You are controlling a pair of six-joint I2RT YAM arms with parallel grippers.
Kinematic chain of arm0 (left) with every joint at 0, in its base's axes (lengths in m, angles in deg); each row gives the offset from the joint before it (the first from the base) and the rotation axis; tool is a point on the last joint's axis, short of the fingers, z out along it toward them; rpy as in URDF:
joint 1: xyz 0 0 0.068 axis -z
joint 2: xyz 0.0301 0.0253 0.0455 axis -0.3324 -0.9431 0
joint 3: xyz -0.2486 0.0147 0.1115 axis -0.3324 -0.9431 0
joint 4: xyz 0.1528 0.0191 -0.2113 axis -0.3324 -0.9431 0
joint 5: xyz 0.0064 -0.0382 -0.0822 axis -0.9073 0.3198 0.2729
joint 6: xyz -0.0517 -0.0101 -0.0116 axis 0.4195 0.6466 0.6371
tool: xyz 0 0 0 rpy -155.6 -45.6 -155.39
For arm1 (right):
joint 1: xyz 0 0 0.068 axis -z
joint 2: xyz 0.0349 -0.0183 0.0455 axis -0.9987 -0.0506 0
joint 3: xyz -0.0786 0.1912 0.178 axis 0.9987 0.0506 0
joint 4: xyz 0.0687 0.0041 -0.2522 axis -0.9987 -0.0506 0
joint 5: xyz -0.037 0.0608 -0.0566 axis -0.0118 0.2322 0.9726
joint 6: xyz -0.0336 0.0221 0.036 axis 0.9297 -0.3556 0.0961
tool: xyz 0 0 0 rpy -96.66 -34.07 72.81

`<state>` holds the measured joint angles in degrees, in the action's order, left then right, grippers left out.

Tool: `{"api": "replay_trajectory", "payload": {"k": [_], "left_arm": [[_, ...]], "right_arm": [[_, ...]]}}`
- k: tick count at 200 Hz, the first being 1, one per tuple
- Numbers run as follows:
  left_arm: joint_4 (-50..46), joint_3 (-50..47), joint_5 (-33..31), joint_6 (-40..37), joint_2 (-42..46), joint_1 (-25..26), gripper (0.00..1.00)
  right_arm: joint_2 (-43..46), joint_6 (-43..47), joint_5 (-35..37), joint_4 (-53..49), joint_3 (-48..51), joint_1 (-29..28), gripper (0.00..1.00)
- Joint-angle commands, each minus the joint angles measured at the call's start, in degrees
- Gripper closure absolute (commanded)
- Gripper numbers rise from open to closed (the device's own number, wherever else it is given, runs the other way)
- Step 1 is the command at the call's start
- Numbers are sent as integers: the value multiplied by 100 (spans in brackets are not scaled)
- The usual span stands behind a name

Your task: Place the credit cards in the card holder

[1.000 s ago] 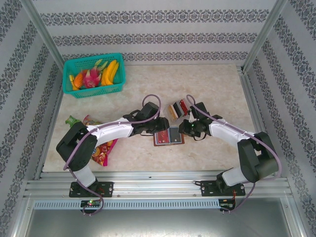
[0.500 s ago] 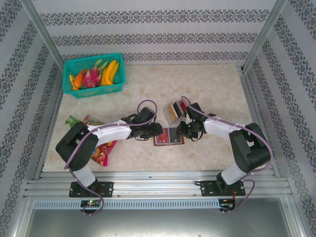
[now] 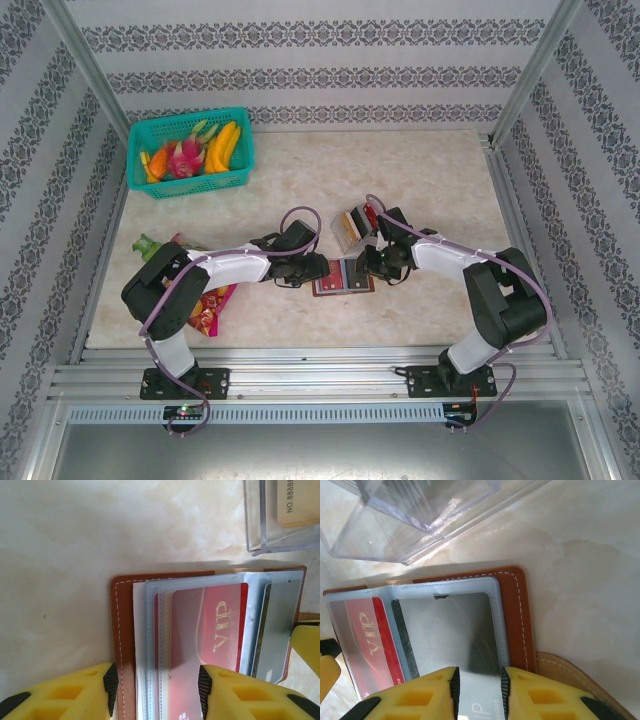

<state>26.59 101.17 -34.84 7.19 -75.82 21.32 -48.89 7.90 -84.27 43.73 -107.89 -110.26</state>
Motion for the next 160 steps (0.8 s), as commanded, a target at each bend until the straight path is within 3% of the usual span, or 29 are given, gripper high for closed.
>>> {"api": "replay_trajectory", "payload": {"k": [1,42,62,82,114,160], "left_arm": [[32,-25,95,58,-115,-65,51],[86,-48,125,85,-155,-63,52],[77,-44,138,85,-152,-65,53],[118,-71,154,120,-148,-65,54],[170,-28,260,127,-204,-60,54],[121,-18,209,120,-166,-65,54]], "right_arm": [[40,61,152,-115,-24,-67,68],[229,66,306,-191,-17,-75,68],[780,81,770,-344,12,-173,68],[1163,100,615,-209,130,-27,64],[736,198,79,-210,14,7,66],[263,173,324,-233,-36,-73,66]]}}
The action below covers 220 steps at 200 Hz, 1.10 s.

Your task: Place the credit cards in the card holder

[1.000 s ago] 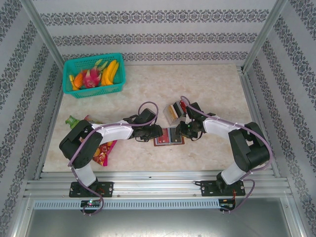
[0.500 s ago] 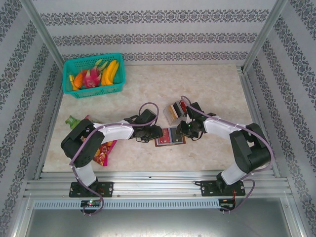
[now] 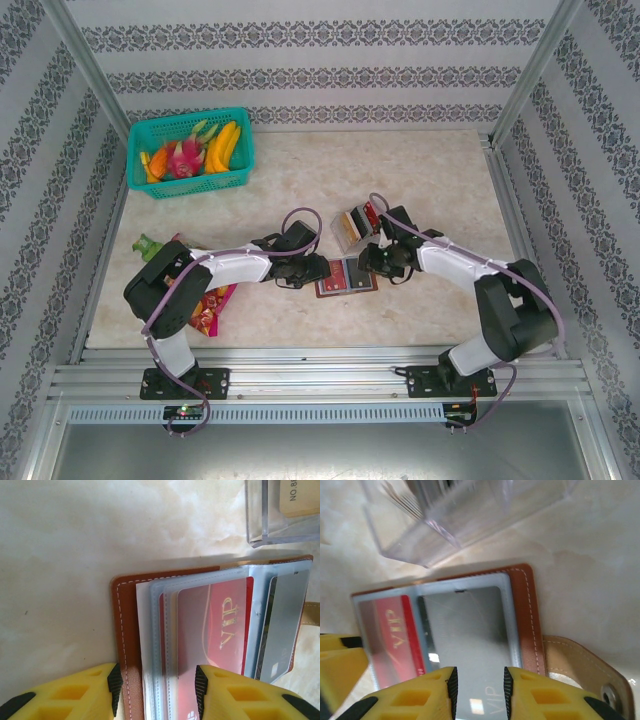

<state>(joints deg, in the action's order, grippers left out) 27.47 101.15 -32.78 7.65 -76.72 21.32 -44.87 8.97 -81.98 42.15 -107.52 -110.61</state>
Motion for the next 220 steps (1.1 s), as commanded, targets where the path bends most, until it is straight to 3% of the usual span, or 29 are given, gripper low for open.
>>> {"api": "replay_trajectory", "payload": {"k": [1,76,126,175,220], "left_arm": [[33,-17,5,74,-78,-61,54],[59,12,45,70,-124,-65,54],[51,21,39,56,-114,-62,54],[27,43,40,10,-97,-69,54],[48,32,42,30,-105,-65,54]], "right_arm": [[-140,71,98,-76,-69,-34,66],[-597,66,-166,80,-59,-86,67],[40,-17,-146,144,38,-90,76],[223,-82,-426,293,163,21,74],[-123,136,91,-67,59,56,66]]}}
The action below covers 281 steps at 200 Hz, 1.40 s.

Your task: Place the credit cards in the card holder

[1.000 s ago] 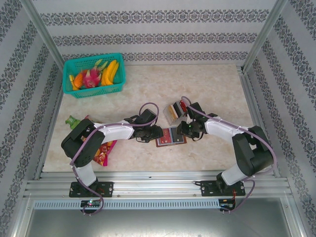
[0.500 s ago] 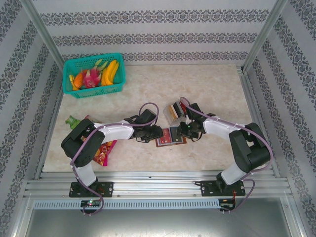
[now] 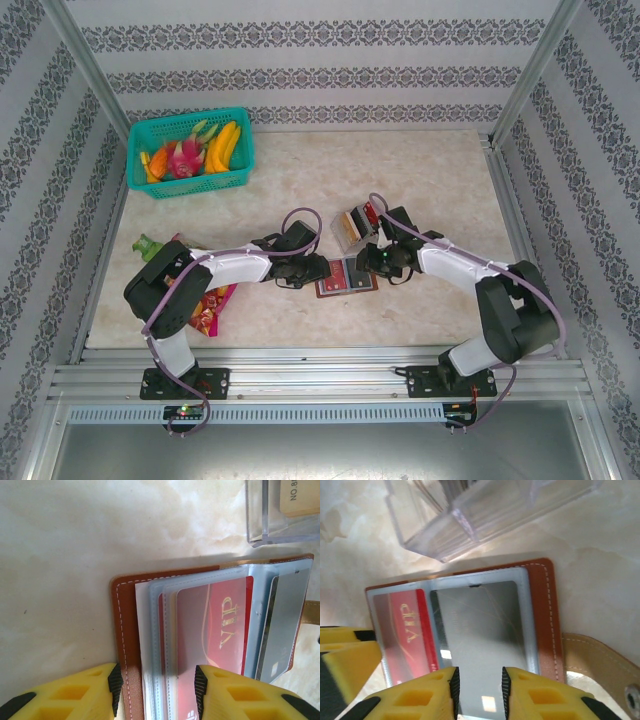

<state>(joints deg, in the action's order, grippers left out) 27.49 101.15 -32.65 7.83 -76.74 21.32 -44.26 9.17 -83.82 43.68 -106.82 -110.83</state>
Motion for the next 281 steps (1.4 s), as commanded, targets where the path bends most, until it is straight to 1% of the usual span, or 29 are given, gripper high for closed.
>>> {"api": "replay_trajectory", "payload": {"k": [1,11,44,59,95,109,125,136,144,156,167,193,223,236,249,281], "left_arm": [[47,33,24,13,-103,-65,54],[43,30,15,4,-95,-57,54],[51,42,18,21,-108,-65,54],[56,52,36,21,-121,-63,54],[31,71,39,-14,-132,-61,55],[41,84,52,-13,-154,-65,55],[40,97,65,-18,-176,-57,55],[32,99,74,-14,-165,-63,55],[22,93,70,-14,-156,-65,55],[22,95,61,-14,-154,-61,55],[28,95,69,-14,-165,-60,55],[28,99,63,-14,-167,-64,55],[30,96,65,-14,-165,-61,55],[30,88,64,-14,-165,-64,55],[29,87,56,-14,-156,-63,55],[12,88,47,-14,-147,-59,56]], "right_arm": [[-194,117,276,-215,-11,78,66],[-273,108,303,-203,-19,75,64],[-548,74,188,-101,-51,56,64],[-583,91,-23,8,-39,33,67],[-342,0,-204,151,25,-5,74],[-301,-33,-328,213,39,26,74],[-308,-22,-391,207,18,51,72],[-268,21,-205,60,-26,52,69],[-233,77,-112,9,-35,63,70],[-232,94,-245,90,0,127,70],[-268,78,-324,144,20,172,68],[-390,135,102,-112,-29,161,65],[-506,190,210,-137,-1,134,64],[-532,240,406,-294,-78,77,64],[-489,293,576,-438,-147,19,64],[-187,361,676,-481,-159,6,62]]}}
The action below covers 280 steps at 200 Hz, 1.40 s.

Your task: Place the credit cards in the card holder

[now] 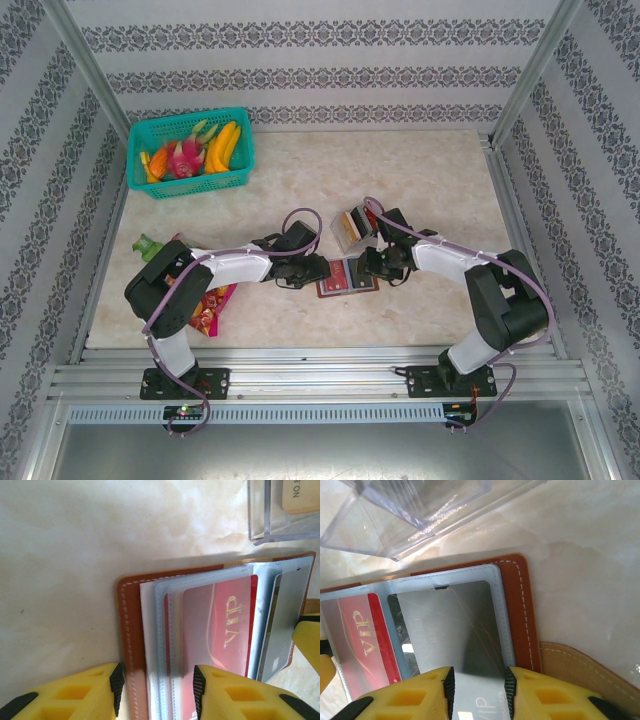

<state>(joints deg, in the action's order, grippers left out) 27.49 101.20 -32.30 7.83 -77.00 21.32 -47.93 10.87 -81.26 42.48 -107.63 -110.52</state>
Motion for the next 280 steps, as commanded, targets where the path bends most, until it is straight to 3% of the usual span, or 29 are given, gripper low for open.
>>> {"api": "replay_trajectory", "payload": {"k": [1,71,127,280], "left_arm": [[12,83,8,-14,-121,-58,56],[32,78,22,-23,-127,-62,57],[72,98,81,-49,-155,-65,57],[85,106,76,-40,-174,-62,57]], "right_arm": [[190,200,428,-375,-84,-19,62],[-228,275,61,-273,-145,-72,66],[-24,159,-282,-153,-173,-128,79],[486,-321,-1283,483,123,74,71]]}}
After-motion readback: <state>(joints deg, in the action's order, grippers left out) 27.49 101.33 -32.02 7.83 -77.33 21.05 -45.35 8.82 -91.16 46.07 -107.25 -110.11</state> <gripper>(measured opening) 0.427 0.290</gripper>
